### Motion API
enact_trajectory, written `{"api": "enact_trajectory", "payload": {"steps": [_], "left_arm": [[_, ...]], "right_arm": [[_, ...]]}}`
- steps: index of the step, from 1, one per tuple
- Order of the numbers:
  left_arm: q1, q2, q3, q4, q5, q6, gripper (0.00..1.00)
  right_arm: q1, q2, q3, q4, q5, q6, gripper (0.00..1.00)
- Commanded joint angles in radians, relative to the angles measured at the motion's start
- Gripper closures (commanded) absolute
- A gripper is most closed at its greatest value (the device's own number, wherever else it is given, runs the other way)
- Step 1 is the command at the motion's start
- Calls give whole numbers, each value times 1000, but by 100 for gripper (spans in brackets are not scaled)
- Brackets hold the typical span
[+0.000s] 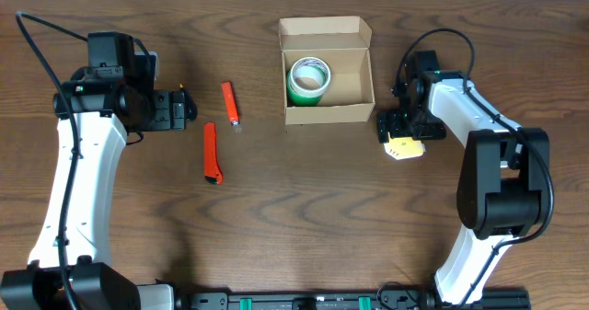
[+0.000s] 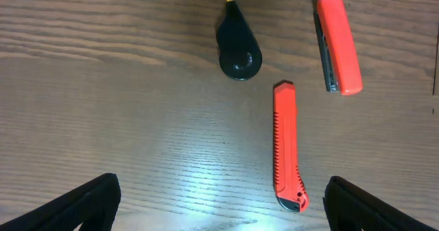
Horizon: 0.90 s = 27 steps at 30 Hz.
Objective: Pack container
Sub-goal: 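Grasp the yellow sticky-note pad with the right gripper and lift it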
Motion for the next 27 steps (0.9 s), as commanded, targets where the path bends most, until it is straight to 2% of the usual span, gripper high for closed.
{"api": "enact_trajectory", "payload": {"steps": [1,11,22,27], "left_arm": [[7,5,18,-3,-7,6,5],[7,5,18,-3,-7,6,5],[7,5,18,-3,-7,6,5],[7,5,18,-3,-7,6,5]], "right_arm": [[-31,22,-8,6,32,-12,1],[-101,22,-8,-14,13,14,3],[-101,22,-8,-13,-11,40,28],[-101,22,-8,-13,-22,58,29]]}}
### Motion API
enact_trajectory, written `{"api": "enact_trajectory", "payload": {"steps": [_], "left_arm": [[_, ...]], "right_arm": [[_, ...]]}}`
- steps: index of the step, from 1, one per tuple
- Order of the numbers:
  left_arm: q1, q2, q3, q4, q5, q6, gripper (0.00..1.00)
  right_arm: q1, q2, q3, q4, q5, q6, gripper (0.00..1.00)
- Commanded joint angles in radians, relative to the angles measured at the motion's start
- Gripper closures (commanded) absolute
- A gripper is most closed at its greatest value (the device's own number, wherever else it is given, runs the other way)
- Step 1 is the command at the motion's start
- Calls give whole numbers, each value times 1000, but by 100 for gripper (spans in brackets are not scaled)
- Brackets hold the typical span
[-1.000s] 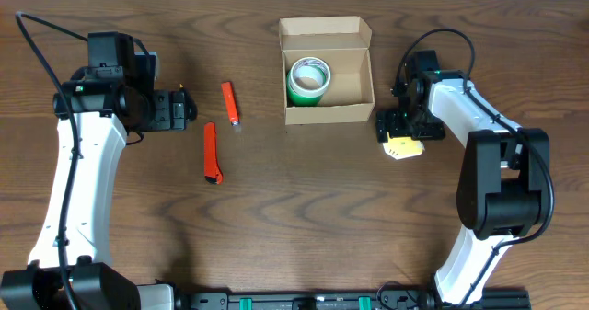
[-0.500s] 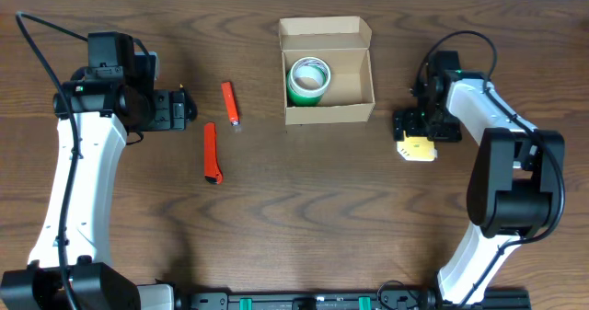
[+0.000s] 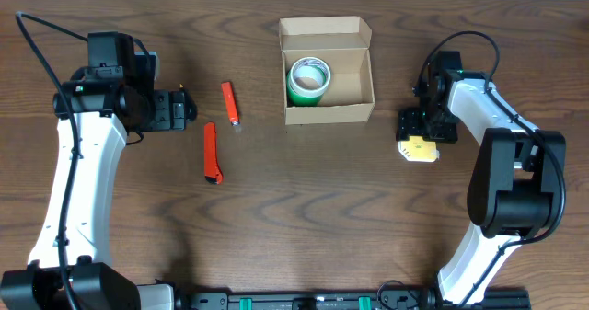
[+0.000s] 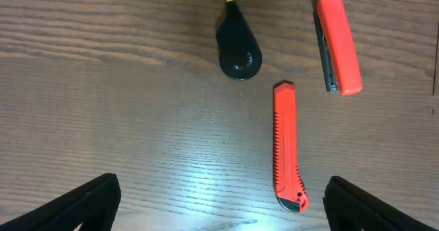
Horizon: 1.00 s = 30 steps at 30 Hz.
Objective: Pack container
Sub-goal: 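Grasp the yellow sticky-note pad with the right gripper and lift it, then carry the yellow pad into the box and lower it onto the tapes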
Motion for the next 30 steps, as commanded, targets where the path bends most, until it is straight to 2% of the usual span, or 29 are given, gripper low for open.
{"api": "enact_trajectory", "payload": {"steps": [1,5,7,10,12,14,16,18,30], "left_arm": [[7,5,18,-3,-7,6,5],[7,5,18,-3,-7,6,5],[7,5,18,-3,-7,6,5],[7,5,18,-3,-7,6,5],[7,5,18,-3,-7,6,5],[7,5,18,-3,-7,6,5],[7,5,18,-3,-7,6,4],[7,5,18,-3,-7,6,5],[7,5,18,-3,-7,6,5]], "right_arm": [[-4,22,-8,0,-12,29,29],[-4,21,-3,-2,-15,52,35],[-4,20,6,-6,-29,52,43],[-4,17,33,-27,-30,53,47],[-4,16,59,-45,-29,52,55],[-4,15,93,-66,-29,53,67],[-4,15,136,-97,-29,53,87],[-4,14,187,-131,-29,53,99],[31,13,559,-342,-25,56,99]]}}
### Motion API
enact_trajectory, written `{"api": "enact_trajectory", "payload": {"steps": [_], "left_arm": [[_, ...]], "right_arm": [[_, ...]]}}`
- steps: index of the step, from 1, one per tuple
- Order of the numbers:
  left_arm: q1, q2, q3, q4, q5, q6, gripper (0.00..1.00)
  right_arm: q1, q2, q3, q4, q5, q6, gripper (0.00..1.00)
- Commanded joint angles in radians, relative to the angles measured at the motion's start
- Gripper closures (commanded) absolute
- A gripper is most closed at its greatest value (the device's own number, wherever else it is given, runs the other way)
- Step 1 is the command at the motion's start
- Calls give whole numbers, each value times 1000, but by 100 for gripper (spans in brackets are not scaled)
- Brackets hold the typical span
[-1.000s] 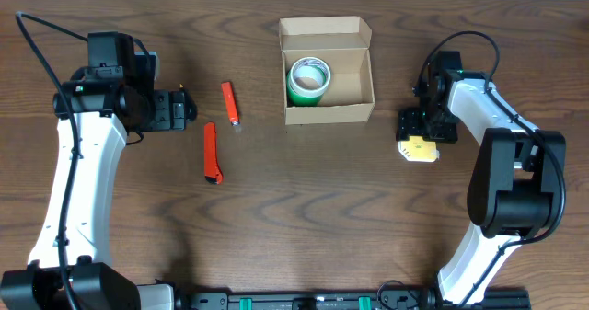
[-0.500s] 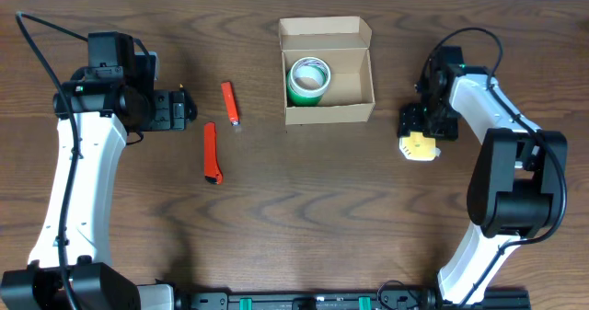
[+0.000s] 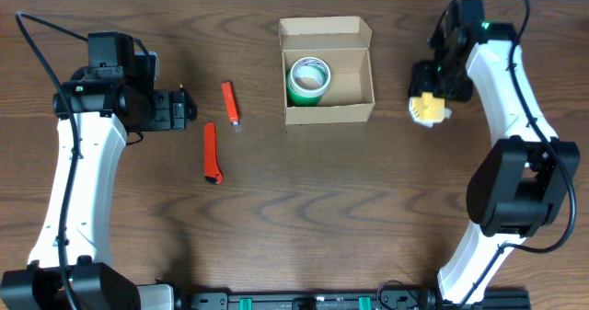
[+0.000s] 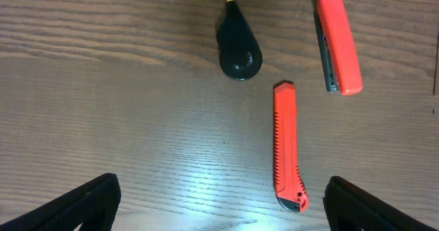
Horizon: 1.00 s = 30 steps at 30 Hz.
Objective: Pack container
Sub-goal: 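Carry the yellow pad into the box and lower it onto the tapes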
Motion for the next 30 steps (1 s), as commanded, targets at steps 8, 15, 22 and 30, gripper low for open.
{"api": "enact_trajectory", "payload": {"steps": [8,15,22,30], "left_arm": [[7,5,18,-3,-8,6,4],[7,5,18,-3,-7,6,4],[7,5,18,-3,-7,6,5],[7,5,18,-3,-7,6,5]], "right_arm": [[145,6,357,-124,-4,11,99],[278,6,456,-113,-4,13,99],[414,8,454,-43,35,35,99],[508,55,454,24,122,42,99]]}}
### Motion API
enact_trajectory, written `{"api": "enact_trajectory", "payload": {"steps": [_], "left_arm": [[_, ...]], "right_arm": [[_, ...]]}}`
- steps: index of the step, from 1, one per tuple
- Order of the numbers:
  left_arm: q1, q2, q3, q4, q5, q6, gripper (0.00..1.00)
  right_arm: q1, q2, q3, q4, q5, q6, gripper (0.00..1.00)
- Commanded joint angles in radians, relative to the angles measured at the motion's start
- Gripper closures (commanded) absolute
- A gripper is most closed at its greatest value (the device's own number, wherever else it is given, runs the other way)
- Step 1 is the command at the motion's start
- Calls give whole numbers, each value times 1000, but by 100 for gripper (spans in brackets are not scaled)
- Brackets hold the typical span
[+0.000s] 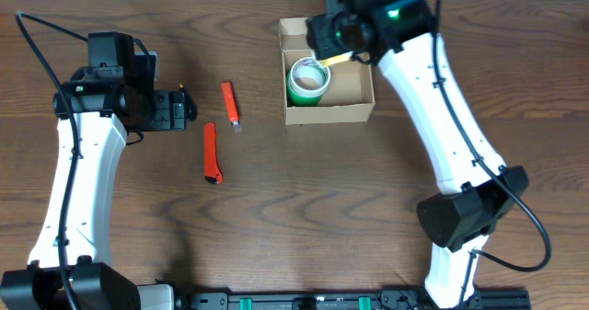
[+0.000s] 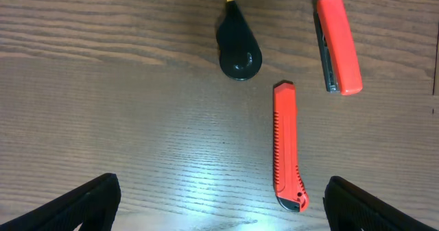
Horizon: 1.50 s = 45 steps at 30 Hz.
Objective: Pack container
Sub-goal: 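Carry the yellow pad into the box and lower it onto the tapes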
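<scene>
An open cardboard box (image 1: 359, 94) stands at the back middle, with a green tape roll (image 1: 308, 80) in its left half. My right gripper (image 1: 337, 52) hangs over the box's back left part, shut on a small yellow object (image 1: 340, 61). An orange stapler (image 1: 229, 103) and an orange utility knife (image 1: 212, 152) lie left of the box. My left gripper (image 1: 187, 108) stays open just left of them. The left wrist view shows the stapler (image 2: 337, 42), the knife (image 2: 287, 145) and a black cone-shaped piece with a yellow tip (image 2: 237, 49) ahead of the wide-apart fingers (image 2: 86, 200).
The box's back flap (image 1: 324, 25) stands up behind it. The right arm (image 1: 442, 117) stretches across the table's right half from its base at the front edge. Cables loop at both arms.
My right gripper, with the yellow object, has moved from right of the box to above the box's back left part. The left arm and the orange tools have not moved.
The right gripper was down on the yellow object on the table right of the box. It then held it a little farther right, then farther back beside the box, and now over the box. The left gripper stayed open and still throughout.
</scene>
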Motion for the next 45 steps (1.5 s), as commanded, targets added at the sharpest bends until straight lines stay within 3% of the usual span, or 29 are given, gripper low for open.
{"api": "enact_trajectory", "payload": {"steps": [1,21,23,27,30,33,38,45], "left_arm": [[7,5,18,-3,-7,6,5],[7,5,18,-3,-7,6,5],[7,5,18,-3,-7,6,5],[7,5,18,-3,-7,6,5],[7,5,18,-3,-7,6,5],[7,5,17,-3,-7,6,5],[7,5,18,-3,-7,6,5],[7,5,18,-3,-7,6,4]], "right_arm": [[23,52,19,9,85,18,99],[16,278,19,47,83,18,99],[17,283,19,48,84,18,91],[17,283,19,60,83,17,57],[17,283,19,64,84,17,46],[16,283,19,67,84,16,28],[17,283,19,67,83,-2,17],[18,282,19,69,83,-5,12]]}}
